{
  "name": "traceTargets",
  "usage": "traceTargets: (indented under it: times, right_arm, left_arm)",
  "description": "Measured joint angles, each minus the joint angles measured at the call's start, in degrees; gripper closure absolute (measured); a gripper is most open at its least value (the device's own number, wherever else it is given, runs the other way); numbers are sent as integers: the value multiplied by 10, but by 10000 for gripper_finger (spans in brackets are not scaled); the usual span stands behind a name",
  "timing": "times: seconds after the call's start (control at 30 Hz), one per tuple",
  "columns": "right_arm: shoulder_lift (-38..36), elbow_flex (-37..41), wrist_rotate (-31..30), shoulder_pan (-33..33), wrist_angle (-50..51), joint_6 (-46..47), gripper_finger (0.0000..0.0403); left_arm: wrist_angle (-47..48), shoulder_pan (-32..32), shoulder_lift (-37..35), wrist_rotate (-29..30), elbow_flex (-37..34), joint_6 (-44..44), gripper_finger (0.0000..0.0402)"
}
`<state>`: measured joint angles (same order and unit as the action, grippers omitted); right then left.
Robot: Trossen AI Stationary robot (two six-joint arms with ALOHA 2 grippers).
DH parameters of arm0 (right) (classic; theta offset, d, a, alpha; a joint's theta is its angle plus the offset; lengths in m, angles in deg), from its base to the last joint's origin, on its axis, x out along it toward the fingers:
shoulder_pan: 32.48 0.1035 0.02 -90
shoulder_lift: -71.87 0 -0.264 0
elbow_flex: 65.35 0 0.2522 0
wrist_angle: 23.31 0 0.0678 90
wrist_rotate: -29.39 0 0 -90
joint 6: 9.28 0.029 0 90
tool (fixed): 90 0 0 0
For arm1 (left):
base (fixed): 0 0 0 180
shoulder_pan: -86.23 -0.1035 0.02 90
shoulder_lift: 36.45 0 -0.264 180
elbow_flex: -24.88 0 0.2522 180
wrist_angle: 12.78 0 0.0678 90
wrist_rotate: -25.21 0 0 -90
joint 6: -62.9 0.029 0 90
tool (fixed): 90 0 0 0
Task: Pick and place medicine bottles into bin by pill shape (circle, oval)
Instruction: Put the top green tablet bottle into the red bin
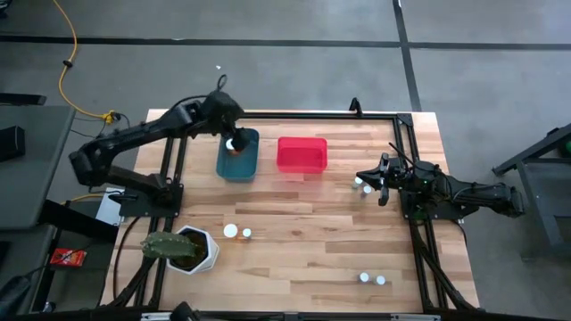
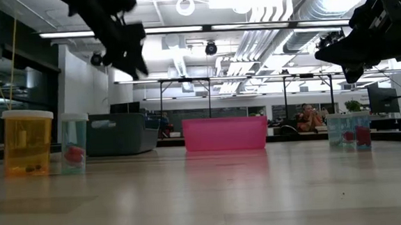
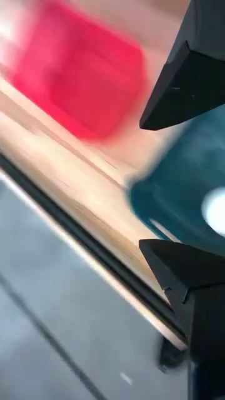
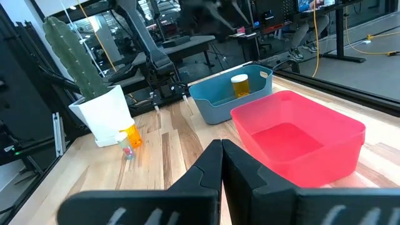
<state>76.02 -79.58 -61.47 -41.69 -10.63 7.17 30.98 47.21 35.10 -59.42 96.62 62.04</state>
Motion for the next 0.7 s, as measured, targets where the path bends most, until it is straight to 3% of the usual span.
traceTargets:
  times: [0.23,0.43,0.57,0.7]
  right_arm:
    - [0,0,0,0,0,0,403]
    - [0,0,0,0,0,0,403]
    - [0,0,0,0,0,0,403]
    - [0,0,0,0,0,0,403]
  left_arm:
    - [-282,144,-110,3,-143,-22,114]
    - [-491,277,-151,69,-259,-31,114]
    - [-581,344,-154,106,-316,-8,114]
    - [-598,388,-154,121,-343,4,114]
